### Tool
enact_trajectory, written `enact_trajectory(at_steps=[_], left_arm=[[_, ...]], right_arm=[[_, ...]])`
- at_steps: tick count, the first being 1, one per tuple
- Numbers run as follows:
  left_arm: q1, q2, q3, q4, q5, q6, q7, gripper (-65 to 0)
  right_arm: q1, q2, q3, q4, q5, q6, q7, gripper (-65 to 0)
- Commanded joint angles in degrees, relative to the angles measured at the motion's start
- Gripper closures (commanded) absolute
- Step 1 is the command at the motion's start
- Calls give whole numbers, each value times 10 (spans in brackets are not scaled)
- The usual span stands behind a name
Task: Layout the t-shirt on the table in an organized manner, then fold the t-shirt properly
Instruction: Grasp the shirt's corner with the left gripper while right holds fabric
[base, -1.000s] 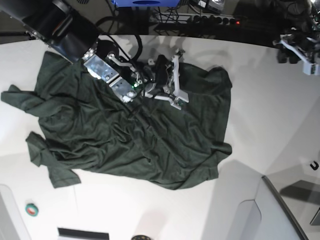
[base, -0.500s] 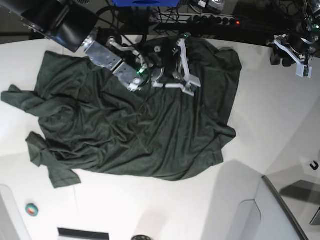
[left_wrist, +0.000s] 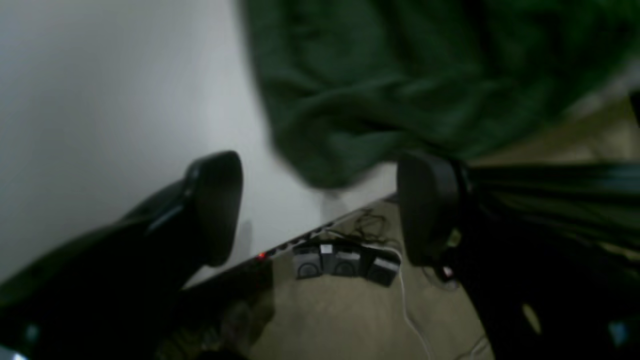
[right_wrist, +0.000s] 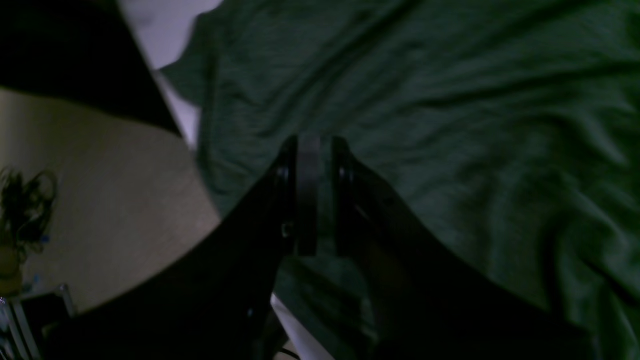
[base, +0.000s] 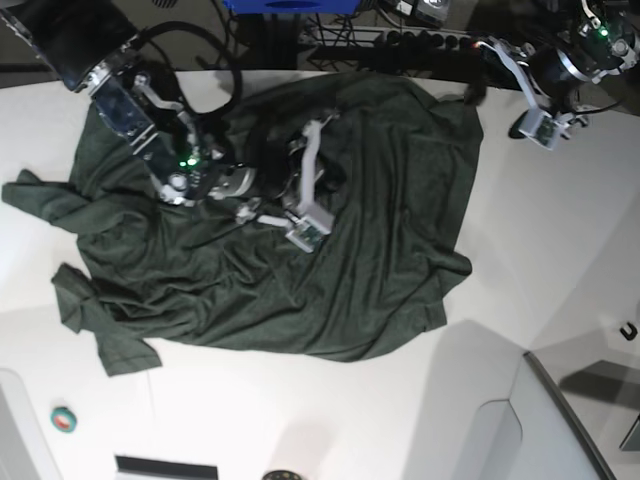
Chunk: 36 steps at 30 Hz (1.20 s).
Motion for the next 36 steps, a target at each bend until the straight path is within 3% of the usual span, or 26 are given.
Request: enact_trajectory(at_steps=[1,6,12,15,18,24,28,36], left_arm=[[-2,-10,8,9,4,0,-10,-464],[-37,-1,63,5,128,0,-8,-464],[-47,0,174,9,354,0,-8,-464],[-42,0,194,10,382,0,-8,-464],[-28,2,166,12,314,0,-8,-462],[2,3,-14,-20,-30,0,-8,-462],[-9,1,-42,-96,-200,0,43,-462],[-50,32,-42,-196,-216,0,51,-462]], right_arm=[[3,5,13,11,7,4,9,-50],[-18,5,51,11,7,4,9,-50],[-21,5,57,10,7,5,9,-50],[-25,5,57,9,7,5,9,-50],[-26,5,58,9,7,5,9,-50],[-33,5,58,8,5,5,9,-50],[-33,5,58,8,5,5,9,-50],[-33,7,58,8,5,5,9,-50]])
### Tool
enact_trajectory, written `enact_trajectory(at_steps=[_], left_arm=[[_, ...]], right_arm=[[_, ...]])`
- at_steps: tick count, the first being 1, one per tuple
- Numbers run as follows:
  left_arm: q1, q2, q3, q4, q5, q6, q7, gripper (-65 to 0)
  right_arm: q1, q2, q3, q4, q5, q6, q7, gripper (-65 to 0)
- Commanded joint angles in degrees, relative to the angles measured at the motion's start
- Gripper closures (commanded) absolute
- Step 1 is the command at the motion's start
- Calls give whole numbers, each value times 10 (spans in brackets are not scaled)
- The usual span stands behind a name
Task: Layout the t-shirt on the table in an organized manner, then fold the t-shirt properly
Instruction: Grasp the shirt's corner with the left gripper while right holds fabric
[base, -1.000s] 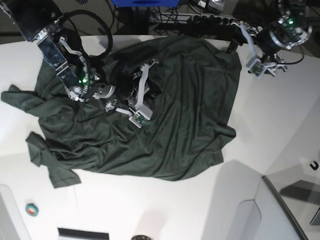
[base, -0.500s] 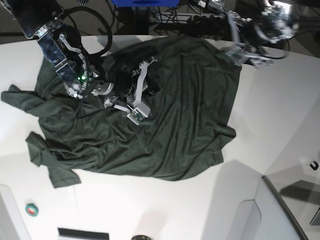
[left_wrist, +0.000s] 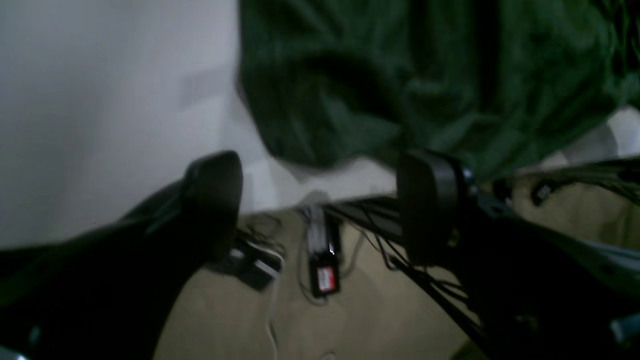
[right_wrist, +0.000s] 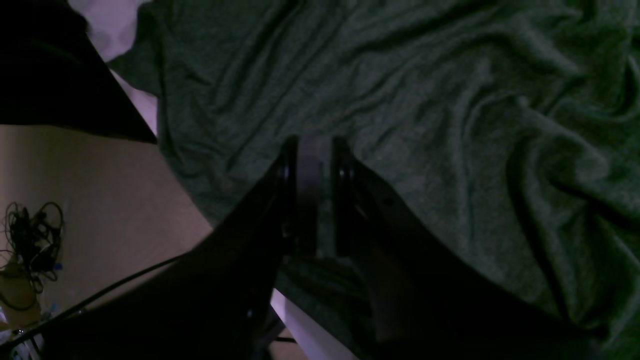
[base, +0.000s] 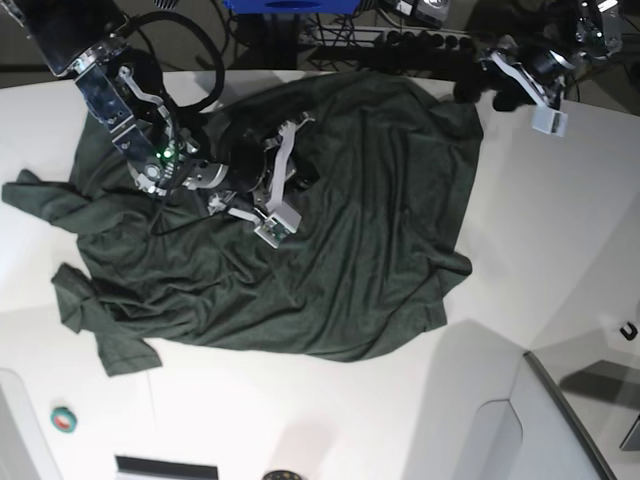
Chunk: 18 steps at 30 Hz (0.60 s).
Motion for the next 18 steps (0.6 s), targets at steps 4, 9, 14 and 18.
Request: enact_trajectory(at_steps=[4,9,14,18], left_arm=[[-7,6,-4,8,-13,-6,-7,-462],[-15,24,-15,-21,-13,-6,-7,-476],[-28,38,-19,-23,-13,-6,-7,-476],[-48,47,-21,-56,-13,-6,-7,-476]], right_arm=[[6,11,2,9,9,5,11,-50],[6,13,2,9,9,5,11,-50],[6,18,0,9,9,5,11,-50],[6,19,0,9,9,5,11,-50]])
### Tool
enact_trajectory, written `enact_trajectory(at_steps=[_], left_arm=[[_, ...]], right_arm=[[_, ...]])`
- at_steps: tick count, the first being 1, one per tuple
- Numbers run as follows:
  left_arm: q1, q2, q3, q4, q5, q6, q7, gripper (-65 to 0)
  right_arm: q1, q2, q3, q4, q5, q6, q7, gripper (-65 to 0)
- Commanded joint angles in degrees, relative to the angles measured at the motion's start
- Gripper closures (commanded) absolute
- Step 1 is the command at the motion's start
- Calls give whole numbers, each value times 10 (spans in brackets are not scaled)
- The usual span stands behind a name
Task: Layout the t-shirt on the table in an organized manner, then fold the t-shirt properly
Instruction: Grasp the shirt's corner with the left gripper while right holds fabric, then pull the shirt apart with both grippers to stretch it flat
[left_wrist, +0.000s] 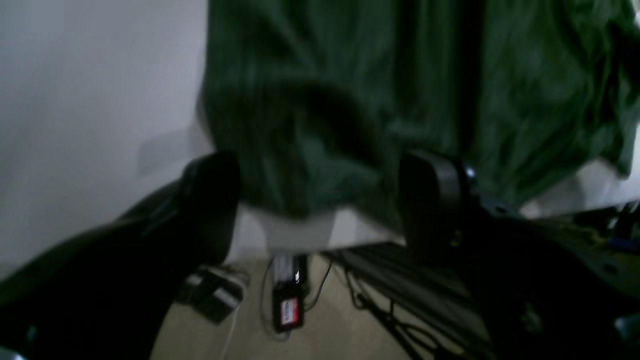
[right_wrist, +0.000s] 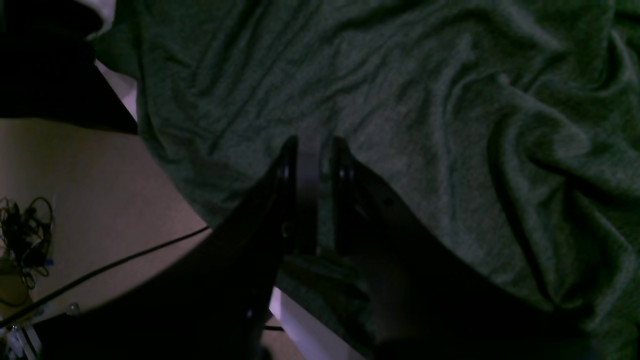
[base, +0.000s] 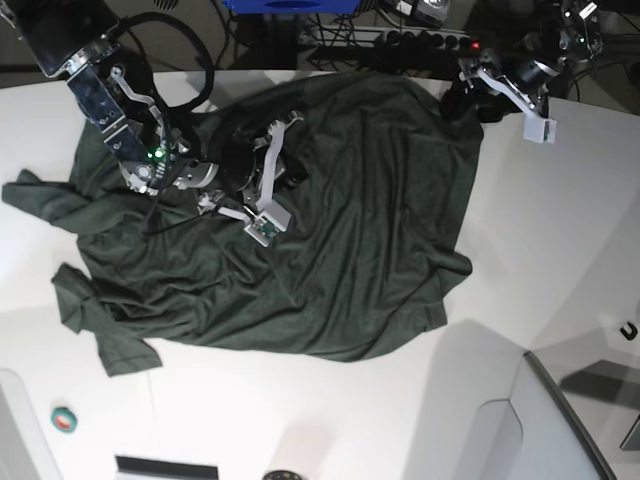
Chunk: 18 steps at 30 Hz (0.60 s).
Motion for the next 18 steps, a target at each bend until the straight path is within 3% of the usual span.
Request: enact_trajectory(at_steps=[1,12,14,18], left_arm=[[1,-1,-5,-3,-4,-6,-2,-476],[-35,22,0,-46,-4,-6,-1,-467],[-36,27,0,-46,-3,-6,10,-466],[-47,28,0,-53,-2,-6,13,-464]], right_arm=[[6,2,2,9,9,5,11,-50],[-13,12,9,11,9,5,16,-48],[-30,12,50,13,12,4,30,-48],[-96,-8,223,12,12,4,85,-54]])
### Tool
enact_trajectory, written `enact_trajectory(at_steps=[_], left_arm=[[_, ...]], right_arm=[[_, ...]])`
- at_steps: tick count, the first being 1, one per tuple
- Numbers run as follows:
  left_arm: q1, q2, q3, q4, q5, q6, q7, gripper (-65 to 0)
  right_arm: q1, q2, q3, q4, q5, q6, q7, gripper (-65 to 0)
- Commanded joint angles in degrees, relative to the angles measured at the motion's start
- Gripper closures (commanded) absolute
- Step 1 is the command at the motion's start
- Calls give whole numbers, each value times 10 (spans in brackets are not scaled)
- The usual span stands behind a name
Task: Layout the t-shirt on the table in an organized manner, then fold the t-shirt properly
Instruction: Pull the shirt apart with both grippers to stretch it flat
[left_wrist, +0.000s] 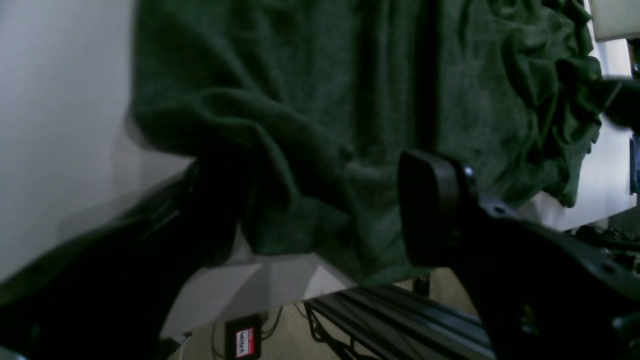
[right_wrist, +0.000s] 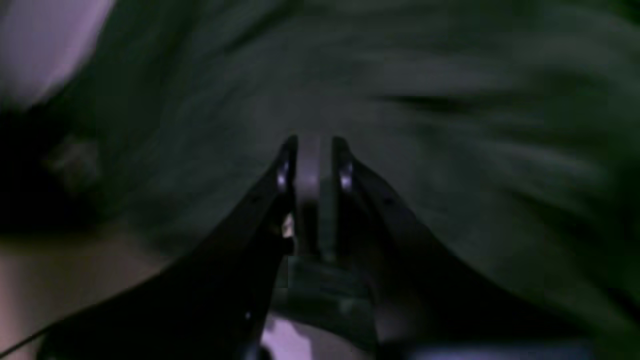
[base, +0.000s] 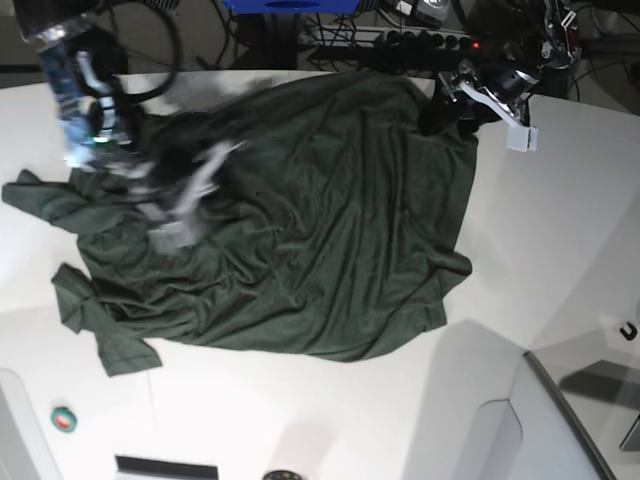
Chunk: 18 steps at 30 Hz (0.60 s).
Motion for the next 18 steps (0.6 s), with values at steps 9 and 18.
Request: enact_trajectory(at_steps=[9,18], left_arm=[[-13,-8,-1,-30,13,6,10,-30],[-20,-39,-20,-25,12,6,10,0]], right_arm=[[-61,-39,325,6,4,2,13,-242],[-1,13,351,-134,3,2,14,-425]])
